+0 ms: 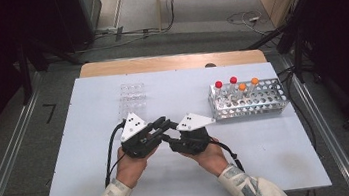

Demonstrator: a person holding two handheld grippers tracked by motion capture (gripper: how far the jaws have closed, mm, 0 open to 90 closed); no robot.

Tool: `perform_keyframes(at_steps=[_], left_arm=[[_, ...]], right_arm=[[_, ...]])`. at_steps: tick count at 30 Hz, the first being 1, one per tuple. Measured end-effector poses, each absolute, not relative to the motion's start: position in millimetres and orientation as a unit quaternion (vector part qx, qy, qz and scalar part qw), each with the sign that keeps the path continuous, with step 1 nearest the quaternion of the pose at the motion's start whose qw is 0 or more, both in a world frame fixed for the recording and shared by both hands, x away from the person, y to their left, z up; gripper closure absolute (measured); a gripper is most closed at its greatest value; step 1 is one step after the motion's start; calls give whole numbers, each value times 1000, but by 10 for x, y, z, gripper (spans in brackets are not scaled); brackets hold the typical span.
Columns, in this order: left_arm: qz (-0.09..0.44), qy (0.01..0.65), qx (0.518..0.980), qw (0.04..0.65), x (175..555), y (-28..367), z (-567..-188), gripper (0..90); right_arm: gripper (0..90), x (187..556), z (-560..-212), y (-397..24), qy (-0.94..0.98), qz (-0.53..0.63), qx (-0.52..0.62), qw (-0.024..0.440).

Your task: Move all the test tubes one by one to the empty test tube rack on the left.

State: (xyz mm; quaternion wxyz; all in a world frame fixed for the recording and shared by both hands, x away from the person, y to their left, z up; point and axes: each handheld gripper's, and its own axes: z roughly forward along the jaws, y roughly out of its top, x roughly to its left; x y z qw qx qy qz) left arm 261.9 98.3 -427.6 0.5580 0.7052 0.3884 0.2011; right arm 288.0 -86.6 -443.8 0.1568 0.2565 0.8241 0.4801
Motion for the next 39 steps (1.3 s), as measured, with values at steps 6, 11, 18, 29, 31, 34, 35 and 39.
perform_keyframes(at_steps=[6,11,18,29,31,34,35,39], left_arm=[[208,399,697,558,2665,1059,-4223,770],[217,411,687,558,2727,1145,-4152,770],[225,418,677,563,2772,1233,-4077,770],[237,426,667,564,2829,1336,-3999,770],[244,429,663,563,2842,1375,-3975,770],[254,435,655,563,2876,1435,-3947,770],[257,436,654,562,2888,1453,-3939,770],[277,440,646,558,2932,1494,-3920,770]], right_arm=[[289,2903,-4430,-898,823,474,274,151],[263,2888,-4426,-994,824,470,279,152],[255,2906,-4452,-1215,817,468,302,154],[258,2858,-4428,-1560,809,461,323,172],[259,2845,-4431,-1620,807,461,326,173],[259,2834,-4428,-1697,804,459,334,176],[259,2832,-4426,-1720,804,459,335,177],[260,2826,-4422,-1801,802,457,339,182]])
